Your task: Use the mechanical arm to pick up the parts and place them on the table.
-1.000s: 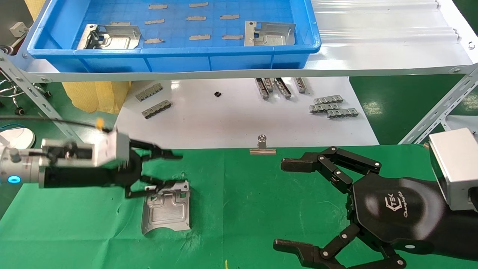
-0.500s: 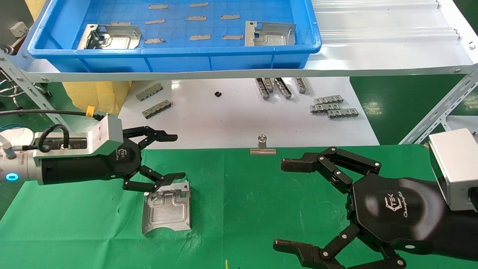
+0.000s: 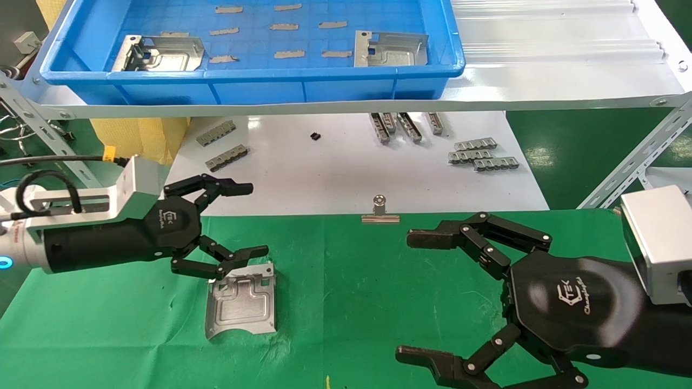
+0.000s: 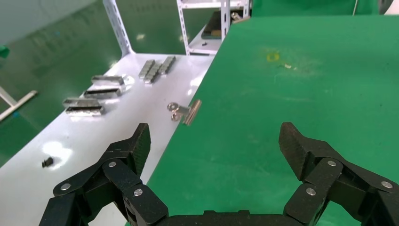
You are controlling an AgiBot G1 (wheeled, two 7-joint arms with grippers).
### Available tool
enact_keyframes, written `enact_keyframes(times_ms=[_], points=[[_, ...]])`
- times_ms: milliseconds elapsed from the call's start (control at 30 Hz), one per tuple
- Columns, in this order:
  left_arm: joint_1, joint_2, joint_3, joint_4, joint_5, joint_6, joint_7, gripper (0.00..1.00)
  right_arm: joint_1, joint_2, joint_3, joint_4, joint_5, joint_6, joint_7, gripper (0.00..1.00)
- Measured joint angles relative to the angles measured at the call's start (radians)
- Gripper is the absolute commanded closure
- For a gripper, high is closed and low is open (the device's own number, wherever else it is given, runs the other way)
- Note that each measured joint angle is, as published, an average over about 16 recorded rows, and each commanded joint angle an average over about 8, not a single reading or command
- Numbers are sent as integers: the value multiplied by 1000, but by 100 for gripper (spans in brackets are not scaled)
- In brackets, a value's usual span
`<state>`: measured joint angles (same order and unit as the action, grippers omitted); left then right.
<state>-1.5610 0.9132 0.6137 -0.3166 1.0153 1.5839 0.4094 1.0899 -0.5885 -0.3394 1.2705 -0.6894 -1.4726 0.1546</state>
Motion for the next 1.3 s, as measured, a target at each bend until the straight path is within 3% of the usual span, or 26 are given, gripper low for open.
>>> enact_keyframes(times_ms=[1300], points=[[411,-255,-282,-818,-241,-75,-505,0,0,0,-1,0,0,0,0,0]])
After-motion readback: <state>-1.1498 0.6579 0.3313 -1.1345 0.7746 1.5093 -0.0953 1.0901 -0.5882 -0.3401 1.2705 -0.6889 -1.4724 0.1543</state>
